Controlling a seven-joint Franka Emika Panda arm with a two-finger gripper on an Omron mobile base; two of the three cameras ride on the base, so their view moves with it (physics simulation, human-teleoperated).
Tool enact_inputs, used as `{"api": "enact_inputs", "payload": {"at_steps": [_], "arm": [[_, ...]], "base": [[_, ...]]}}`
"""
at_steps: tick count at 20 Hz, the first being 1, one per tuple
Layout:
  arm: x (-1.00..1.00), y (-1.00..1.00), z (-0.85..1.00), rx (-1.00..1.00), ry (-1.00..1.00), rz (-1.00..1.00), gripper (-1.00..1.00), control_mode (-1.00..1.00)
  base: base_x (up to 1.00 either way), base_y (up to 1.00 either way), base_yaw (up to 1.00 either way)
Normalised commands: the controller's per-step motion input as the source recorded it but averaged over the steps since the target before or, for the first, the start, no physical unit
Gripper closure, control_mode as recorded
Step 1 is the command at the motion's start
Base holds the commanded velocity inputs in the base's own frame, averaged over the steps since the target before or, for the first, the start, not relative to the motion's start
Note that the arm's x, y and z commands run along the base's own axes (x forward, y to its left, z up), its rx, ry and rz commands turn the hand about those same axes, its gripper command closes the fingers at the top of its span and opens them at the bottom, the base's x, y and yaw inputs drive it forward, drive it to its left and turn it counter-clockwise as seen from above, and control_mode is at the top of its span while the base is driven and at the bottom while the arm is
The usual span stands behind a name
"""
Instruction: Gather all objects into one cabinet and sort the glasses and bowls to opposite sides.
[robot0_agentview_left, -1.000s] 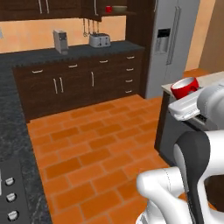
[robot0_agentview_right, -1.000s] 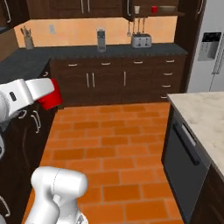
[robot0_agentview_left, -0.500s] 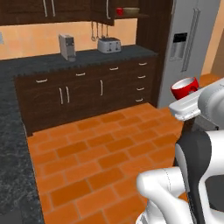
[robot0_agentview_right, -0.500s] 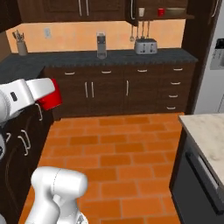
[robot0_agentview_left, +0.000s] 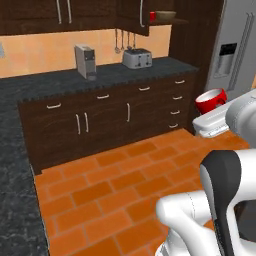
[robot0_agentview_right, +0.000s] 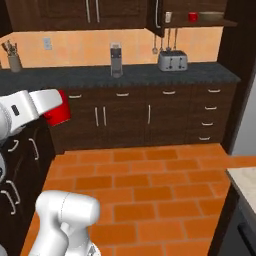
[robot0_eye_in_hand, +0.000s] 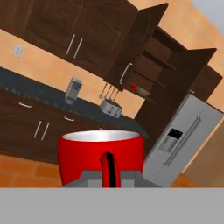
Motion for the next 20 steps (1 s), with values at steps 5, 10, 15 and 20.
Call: {"api": "enact_inputs", "payload": {"at_steps": [5,10,15,20], "arm": [[0.00,0.00,0.00,0.00,0.00,0.00,1.00,1.00],[0.00,0.00,0.00,0.00,0.00,0.00,1.00,1.00],[0.00,0.00,0.00,0.00,0.00,0.00,1.00,1.00],[0.00,0.00,0.00,0.00,0.00,0.00,1.00,1.00]], "base": [[1.00,-0.02,0.00],[1.00,-0.21,0.00],[1.00,-0.23,0.00],[1.00,-0.16,0.00]]}}
